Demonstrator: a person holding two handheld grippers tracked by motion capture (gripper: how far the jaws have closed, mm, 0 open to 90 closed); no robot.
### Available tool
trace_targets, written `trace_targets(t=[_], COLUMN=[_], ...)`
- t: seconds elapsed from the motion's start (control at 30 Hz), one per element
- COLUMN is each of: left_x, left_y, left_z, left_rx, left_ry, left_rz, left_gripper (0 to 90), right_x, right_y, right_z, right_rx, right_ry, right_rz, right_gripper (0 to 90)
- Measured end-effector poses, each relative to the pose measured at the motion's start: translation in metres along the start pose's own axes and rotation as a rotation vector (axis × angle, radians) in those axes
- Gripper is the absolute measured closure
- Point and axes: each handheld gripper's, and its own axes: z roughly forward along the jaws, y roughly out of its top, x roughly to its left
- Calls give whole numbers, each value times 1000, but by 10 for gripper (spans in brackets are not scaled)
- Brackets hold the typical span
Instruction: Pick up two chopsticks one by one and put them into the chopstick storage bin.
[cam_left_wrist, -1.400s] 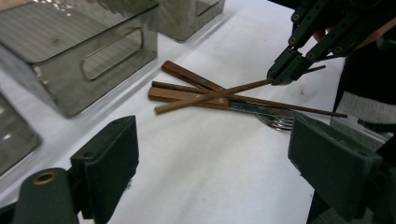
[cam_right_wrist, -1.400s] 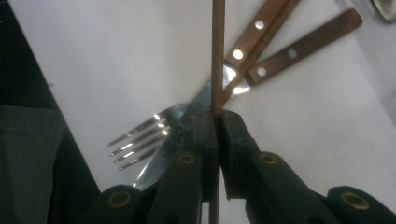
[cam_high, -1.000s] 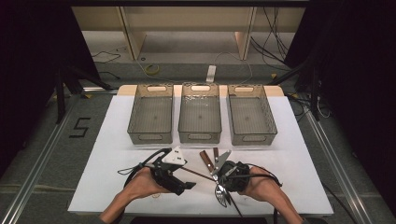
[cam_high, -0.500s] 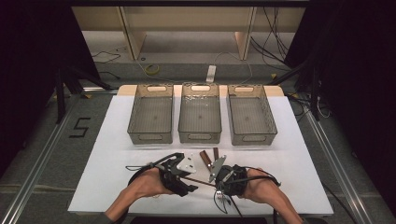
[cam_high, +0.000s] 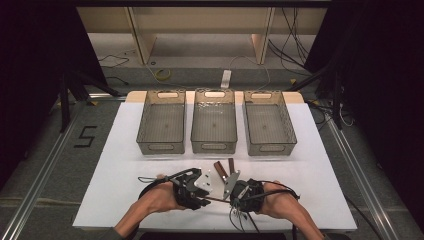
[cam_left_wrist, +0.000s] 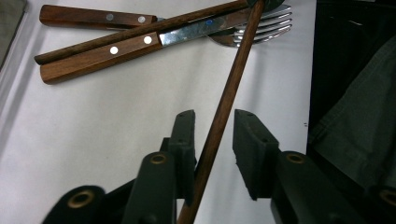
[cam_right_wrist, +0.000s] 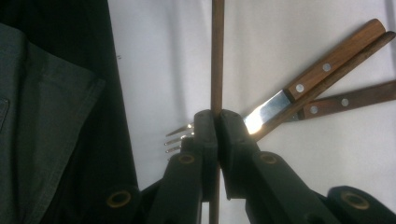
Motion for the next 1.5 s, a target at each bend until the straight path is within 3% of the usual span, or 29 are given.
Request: trace_targets(t=[0.17,0.27,0.3,0.43,0.47,0.53,0.6,0.63,0.7,0.77,0.83,0.87,0.93,0.97,1.0,1.07,1.23,1.33,1.5], left_x=[-2,-5,-5,-6,-6,-4,0,2,8,12,15,18,23,23,26,29,36,42,47], left_y=[-1,-1,-2,-3,-3,-4,-6,-7,-11,-13,-16,-18,-21,-21,-23,-25,-30,-35,-39], left_z=[0,0,1,2,1,-2,-5,-7,-12,-14,-17,-19,-23,-23,-25,-29,-39,-45,-52], left_rx=[0,1,-4,0,-8,-10,-19,-25,-39,-41,-46,-49,-63,-63,-71,-95,-149,-174,-197], left_ry=[-19,-43,-70,-72,-71,-51,-35,-26,22,46,78,92,133,133,152,165,222,251,273], left_rz=[27,62,75,75,70,67,44,29,-24,-46,-80,-100,-161,-161,-190,-234,-312,-370,-419], left_gripper=[771,808,821,832,833,834,834,834,834,834,834,834,834,834,834,834,834,834,834], right_x=[1,0,-1,-4,-8,-11,-15,-15,-20,-22,-23,-25,-25,-25,-25,-25,-23,-23,-23], right_y=[-1,-3,-3,-5,-7,-8,-9,-9,-11,-14,-16,-20,-23,-23,-25,-33,-44,-50,-55], right_z=[0,-1,-1,-1,-4,-8,-13,-13,-21,-24,-25,-25,-24,-24,-24,-24,-16,-11,-5], right_rx=[-7,-3,-4,-10,-33,-74,-119,-119,-200,-270,-292,-353,-393,-393,-409,-445,-448,-439,-415], right_ry=[2,6,1,11,-1,-19,4,4,-30,-46,-54,-95,-122,-122,-127,-140,-172,-168,-176], right_rz=[-42,-53,-50,-18,10,73,118,118,191,225,240,281,316,316,328,389,455,494,519], right_gripper=[862,840,829,749,646,555,507,507,436,412,394,385,374,374,371,346,318,294,286])
